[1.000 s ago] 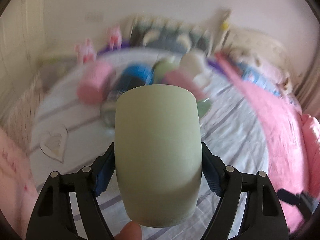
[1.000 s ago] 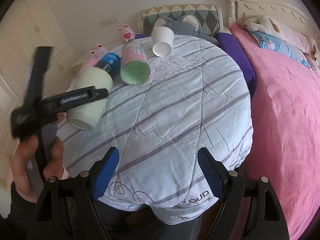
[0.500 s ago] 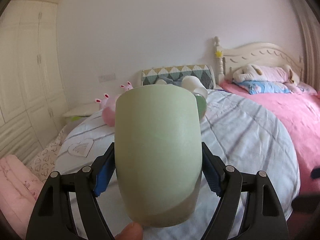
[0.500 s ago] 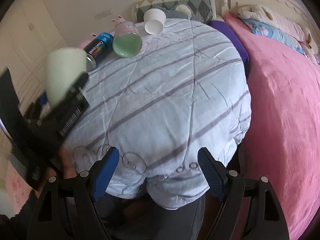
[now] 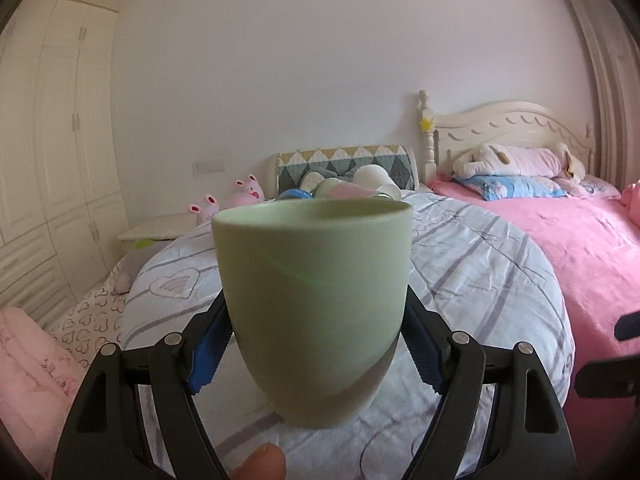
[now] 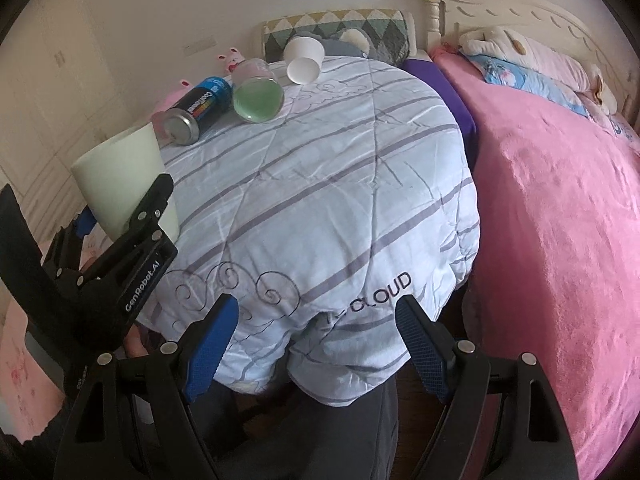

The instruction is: Flip cup upright

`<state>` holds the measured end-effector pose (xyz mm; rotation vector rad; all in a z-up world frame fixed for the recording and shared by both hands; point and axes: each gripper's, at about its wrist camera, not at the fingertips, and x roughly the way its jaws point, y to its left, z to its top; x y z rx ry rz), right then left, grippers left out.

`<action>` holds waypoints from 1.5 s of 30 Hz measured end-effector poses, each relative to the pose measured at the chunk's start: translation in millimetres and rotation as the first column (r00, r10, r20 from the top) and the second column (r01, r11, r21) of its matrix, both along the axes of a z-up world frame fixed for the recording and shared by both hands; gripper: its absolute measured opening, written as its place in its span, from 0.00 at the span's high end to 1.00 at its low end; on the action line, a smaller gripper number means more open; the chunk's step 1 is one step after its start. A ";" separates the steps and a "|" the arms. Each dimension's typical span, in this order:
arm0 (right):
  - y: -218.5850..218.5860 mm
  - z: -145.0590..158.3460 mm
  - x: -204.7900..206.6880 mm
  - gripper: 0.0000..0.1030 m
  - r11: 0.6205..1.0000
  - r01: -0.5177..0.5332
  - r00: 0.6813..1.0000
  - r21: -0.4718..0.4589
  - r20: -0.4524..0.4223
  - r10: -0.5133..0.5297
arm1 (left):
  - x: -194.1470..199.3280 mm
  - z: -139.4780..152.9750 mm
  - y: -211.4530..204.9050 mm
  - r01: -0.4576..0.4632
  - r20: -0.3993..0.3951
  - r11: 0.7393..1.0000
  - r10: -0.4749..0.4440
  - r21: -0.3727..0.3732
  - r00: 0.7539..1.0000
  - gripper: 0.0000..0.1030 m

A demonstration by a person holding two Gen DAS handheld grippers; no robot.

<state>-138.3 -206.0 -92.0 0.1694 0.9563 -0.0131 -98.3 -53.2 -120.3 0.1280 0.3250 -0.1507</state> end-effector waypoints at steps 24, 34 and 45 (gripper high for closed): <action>17.5 39.6 -24.5 0.20 1.000 -0.012 0.989 -0.020 0.144 0.015 | -11.8 51.9 13.7 -0.027 -0.215 0.997 0.043 0.074 0.976 0.00; 43.3 77.0 -39.3 0.20 0.995 -0.055 0.954 -0.079 0.289 0.076 | -56.3 95.9 53.4 -0.120 -0.321 0.988 0.145 0.095 0.936 0.00; 69.3 93.8 -73.1 0.20 0.991 -0.097 0.930 -0.096 0.347 0.125 | -112.2 126.1 67.4 -0.192 -0.331 0.975 0.220 0.114 0.918 0.00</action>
